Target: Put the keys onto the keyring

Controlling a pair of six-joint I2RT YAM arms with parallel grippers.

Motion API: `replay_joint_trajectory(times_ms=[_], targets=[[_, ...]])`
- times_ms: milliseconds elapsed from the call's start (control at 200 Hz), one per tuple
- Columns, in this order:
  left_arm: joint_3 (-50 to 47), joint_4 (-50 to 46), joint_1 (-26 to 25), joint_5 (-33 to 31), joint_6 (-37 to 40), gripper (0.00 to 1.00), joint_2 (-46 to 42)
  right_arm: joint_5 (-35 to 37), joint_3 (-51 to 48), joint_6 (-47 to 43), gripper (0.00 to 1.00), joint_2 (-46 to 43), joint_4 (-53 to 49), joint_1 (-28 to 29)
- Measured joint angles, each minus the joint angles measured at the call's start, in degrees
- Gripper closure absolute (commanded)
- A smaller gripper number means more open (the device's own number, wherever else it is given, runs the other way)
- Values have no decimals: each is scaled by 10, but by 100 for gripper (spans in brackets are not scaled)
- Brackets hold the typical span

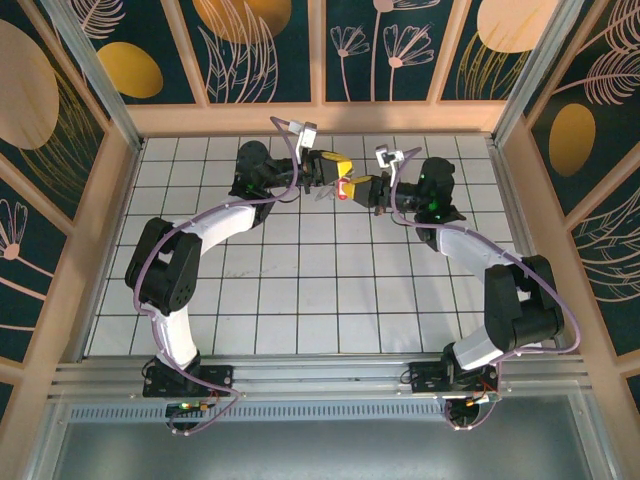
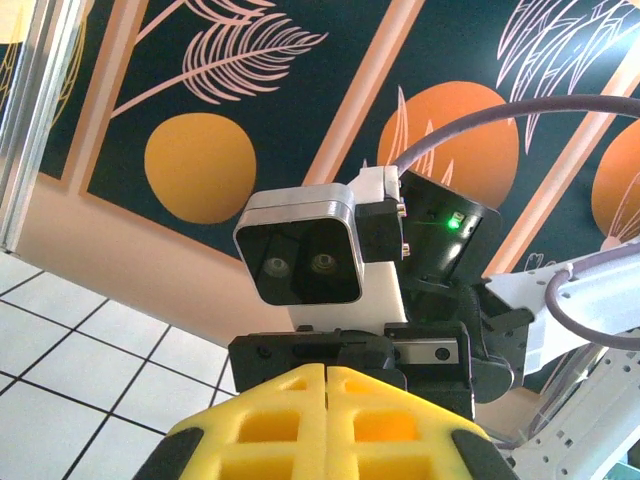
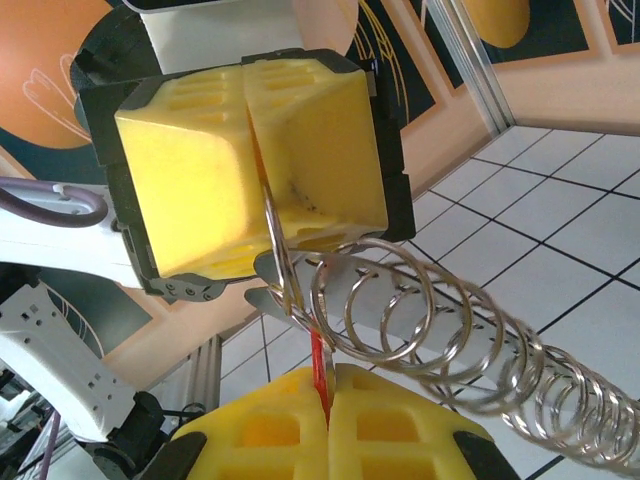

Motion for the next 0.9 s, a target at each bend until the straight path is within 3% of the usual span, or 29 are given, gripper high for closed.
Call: replay_joint_trajectory(times_ms=[50,160,270,445,901], targets=[[-1,0,-2,-3,0,100,0,0,-3,0,100,-2,0,-2],[-3,1,-5,-9,-4,100,0,3,-12,-2,74,-10,0,-7],[-3,11,-7,-20,-10,100,0,11,-32,-2,63,-21,-4,-16],[-3,17,-10,-37,-13,100,-1,24,-80,-2,59,-57,-9,-42],[-18,45,-10,-67,-30,100,-1,87,-120,5,59,-170,-15,-71]])
